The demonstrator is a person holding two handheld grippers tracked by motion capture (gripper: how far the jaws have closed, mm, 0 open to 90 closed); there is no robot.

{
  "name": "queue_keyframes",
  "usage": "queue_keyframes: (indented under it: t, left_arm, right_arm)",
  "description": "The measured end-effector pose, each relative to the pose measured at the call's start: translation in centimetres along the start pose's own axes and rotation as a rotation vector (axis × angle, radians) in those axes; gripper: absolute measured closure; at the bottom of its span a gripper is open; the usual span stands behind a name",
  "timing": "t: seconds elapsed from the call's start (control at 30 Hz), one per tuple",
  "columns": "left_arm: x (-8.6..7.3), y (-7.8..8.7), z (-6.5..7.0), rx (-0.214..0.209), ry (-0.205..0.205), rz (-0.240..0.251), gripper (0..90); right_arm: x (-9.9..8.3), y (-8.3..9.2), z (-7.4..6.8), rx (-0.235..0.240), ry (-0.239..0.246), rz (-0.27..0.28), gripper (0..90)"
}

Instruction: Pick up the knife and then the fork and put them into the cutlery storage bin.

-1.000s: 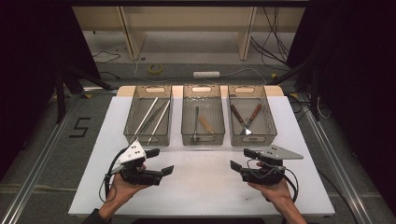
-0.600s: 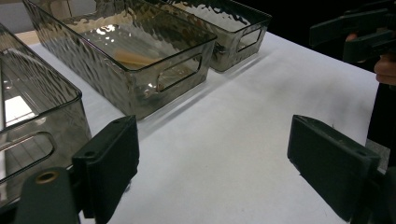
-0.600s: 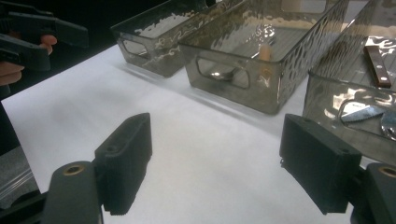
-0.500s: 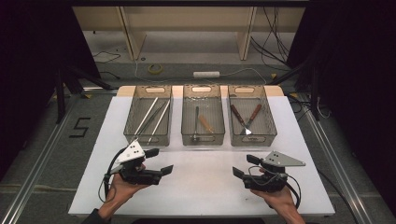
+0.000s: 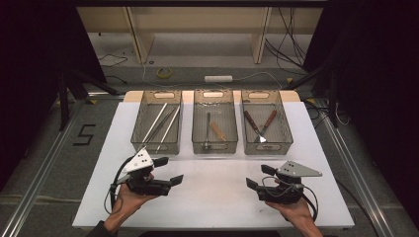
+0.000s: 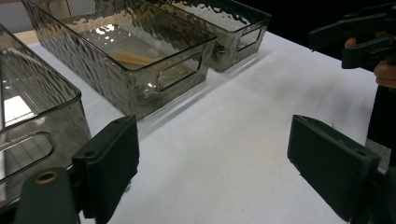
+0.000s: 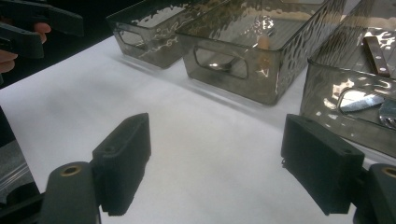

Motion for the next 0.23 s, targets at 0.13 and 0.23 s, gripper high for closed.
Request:
queue_keyframes:
  t: [0.13,0.23]
  left_arm:
    - [-0.01,-0.01,0.00,0.000,0.001,-0.001,16.1]
    - [-0.03,-0.05,0.03,-0.001,0.002,-0.001,16.1]
  right_arm:
    - [-0.04,-0.06,0.05,-0.002,-0.001,-0.004,24.6]
    - [-0.07,-0.08,0.08,-0.003,-0.002,-0.007,24.4]
Point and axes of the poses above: each handheld gripper's, and its own axes: y roughly backward along the jaws, x roughly out of its top, z roughly to its right, the point moved 8 cm from there along -y, roughly forward along the jaws, and after that the axes turned 9 degrees about x, right-handed, at the moved point
